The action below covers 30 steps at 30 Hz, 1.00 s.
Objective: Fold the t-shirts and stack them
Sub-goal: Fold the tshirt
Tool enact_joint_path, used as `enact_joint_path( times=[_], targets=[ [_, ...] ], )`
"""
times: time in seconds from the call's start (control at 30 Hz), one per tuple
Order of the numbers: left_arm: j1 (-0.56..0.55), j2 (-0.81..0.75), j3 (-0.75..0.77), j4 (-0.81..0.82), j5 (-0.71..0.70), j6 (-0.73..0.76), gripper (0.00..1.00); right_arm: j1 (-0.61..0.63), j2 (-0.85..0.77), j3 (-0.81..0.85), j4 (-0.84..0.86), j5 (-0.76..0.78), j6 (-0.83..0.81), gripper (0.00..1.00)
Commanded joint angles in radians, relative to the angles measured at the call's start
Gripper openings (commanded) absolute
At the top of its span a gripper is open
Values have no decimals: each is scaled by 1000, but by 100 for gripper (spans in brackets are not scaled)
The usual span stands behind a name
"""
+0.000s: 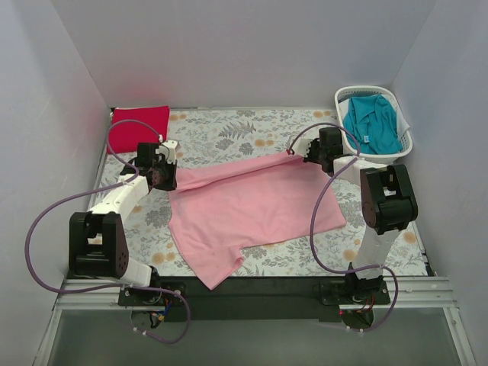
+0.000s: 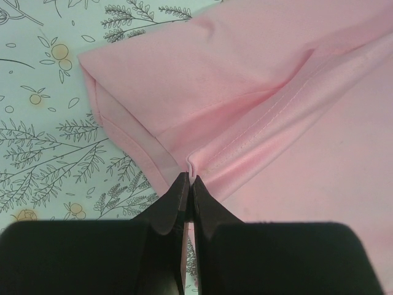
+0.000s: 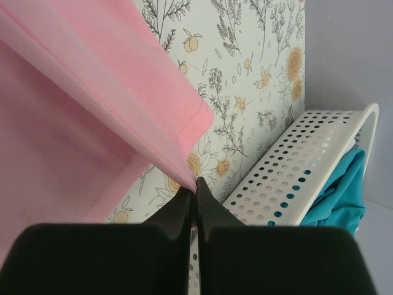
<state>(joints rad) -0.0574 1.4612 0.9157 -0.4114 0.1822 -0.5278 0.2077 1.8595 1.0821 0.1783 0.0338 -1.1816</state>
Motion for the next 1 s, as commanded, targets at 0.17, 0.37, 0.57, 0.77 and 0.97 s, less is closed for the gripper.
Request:
enact_joint_path(
  times=[0.17,0.37,0.57,0.77,0.97],
  targets=[
    [-1,-38,-12,-26,-23,41,0,-8,-40,-24,20,9,-39,1],
    [-1,-27,-11,-24,-35,57,0,-8,-49,-63,18,9,-66,1],
    [-1,-27,5,-26,-26,58,0,-8,-63,-73,12,6,-72,1],
    [-1,-19,-1,-56,2,84,0,-8,-46,-71,-17,20,-90,1],
    [1,-70,5,-153,71,159,14,-10,-118,-109,-97,8,-115,25]
  ],
)
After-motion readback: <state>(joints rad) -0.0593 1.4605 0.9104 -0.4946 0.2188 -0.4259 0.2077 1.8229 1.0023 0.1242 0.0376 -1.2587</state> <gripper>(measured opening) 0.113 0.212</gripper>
